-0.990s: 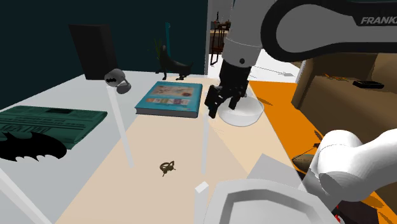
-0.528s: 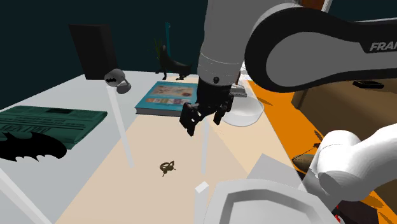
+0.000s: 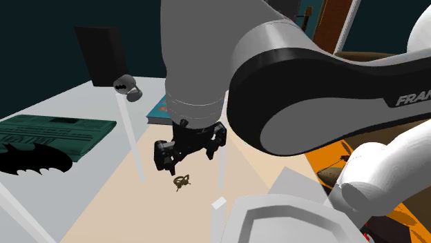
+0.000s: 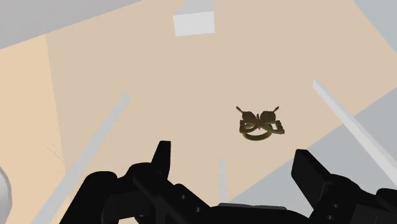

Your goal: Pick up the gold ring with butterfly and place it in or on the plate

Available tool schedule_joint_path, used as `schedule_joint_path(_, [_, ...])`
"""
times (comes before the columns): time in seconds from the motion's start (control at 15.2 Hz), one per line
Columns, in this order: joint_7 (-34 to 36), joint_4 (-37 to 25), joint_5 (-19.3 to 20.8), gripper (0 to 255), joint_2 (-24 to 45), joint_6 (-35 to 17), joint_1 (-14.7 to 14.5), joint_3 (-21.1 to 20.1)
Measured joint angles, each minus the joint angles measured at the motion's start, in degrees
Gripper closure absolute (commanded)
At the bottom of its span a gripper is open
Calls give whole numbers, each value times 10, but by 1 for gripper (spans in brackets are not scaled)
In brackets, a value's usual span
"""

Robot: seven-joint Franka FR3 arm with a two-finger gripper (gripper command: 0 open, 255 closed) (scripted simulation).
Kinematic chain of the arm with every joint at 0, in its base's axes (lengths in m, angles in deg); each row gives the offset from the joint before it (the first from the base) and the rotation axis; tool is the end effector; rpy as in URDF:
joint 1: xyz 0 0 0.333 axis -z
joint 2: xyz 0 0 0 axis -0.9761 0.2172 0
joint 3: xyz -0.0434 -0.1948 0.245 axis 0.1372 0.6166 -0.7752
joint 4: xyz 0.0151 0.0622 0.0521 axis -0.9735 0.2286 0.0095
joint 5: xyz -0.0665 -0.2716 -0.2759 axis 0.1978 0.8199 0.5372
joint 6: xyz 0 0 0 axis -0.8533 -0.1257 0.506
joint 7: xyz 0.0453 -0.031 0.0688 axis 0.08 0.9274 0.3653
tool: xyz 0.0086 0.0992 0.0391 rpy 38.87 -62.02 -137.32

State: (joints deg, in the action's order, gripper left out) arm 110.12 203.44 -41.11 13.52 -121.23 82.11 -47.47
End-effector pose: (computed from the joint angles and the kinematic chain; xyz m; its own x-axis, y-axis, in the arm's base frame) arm 0.3165 0.3574 0.5499 0.9097 -0.3280 0.2547 -0.3469 -0.9374 0.0319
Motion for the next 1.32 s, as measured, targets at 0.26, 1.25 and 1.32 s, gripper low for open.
schedule_joint_path(0.26, [58,-21,34,0,50,-20,30,-58])
schedule_joint_path(1.25, [70,9,44,255,64,-64,37,-72])
schedule_joint_path(1.32, [70,9,44,255,64,-64,37,-72])
